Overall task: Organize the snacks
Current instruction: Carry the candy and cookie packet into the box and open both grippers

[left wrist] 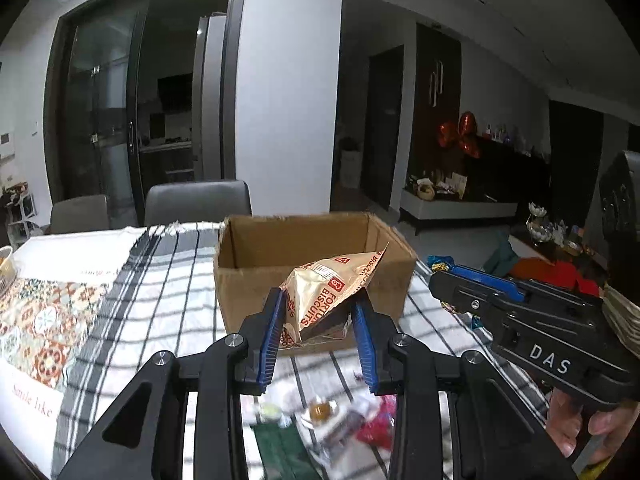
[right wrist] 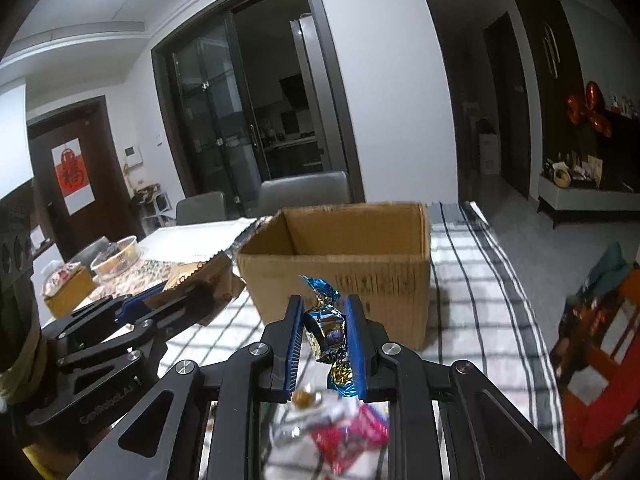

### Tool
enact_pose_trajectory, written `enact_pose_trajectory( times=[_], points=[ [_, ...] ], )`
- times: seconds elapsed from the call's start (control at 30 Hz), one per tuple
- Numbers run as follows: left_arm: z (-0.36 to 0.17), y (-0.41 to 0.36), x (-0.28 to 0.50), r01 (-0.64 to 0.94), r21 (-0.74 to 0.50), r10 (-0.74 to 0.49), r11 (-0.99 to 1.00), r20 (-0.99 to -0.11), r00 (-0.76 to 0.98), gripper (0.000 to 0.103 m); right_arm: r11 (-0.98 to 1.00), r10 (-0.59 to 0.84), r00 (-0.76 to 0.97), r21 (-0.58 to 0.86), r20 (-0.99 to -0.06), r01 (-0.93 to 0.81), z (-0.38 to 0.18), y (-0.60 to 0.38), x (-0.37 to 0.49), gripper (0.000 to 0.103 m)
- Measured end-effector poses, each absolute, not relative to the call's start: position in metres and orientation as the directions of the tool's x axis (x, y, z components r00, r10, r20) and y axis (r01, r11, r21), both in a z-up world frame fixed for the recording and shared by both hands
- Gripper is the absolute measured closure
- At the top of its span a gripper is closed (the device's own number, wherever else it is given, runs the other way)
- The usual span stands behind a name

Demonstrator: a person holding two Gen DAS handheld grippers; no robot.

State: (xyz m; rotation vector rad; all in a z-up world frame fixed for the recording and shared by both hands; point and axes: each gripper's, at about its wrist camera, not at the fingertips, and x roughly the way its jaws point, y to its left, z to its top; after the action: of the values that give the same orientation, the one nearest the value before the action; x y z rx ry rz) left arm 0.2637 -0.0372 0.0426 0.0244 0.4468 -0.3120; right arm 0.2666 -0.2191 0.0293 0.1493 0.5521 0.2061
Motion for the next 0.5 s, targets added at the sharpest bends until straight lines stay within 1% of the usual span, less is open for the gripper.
enact_pose_trajectory(
  times=[0.23,0.4,0.5],
  points=[
    [0.064,-0.034,0.309,0.297,-0.032,-0.282,0.954,-0.425,0.860,0.069,0.972,0.227,0.822,0.178,-0.522,-0.155,0.042,-0.221,0.324,0.081],
    [0.071,-0.035,0.347,0.295,-0.034,-0.278,0.955,-0.454,0.847,0.069,0.976,0.209,0.809,0.162,-0.549,-0.143,0.044,-0.224,0.360,0.081],
    [0.071,-0.037,0.371,0.300,-0.062,-0.292,0.952,-0.479,0.828,0.069,0.980,0.197,0.798,0.149,-0.570,-0.135,0.043,-0.225,0.379,0.081]
  ],
)
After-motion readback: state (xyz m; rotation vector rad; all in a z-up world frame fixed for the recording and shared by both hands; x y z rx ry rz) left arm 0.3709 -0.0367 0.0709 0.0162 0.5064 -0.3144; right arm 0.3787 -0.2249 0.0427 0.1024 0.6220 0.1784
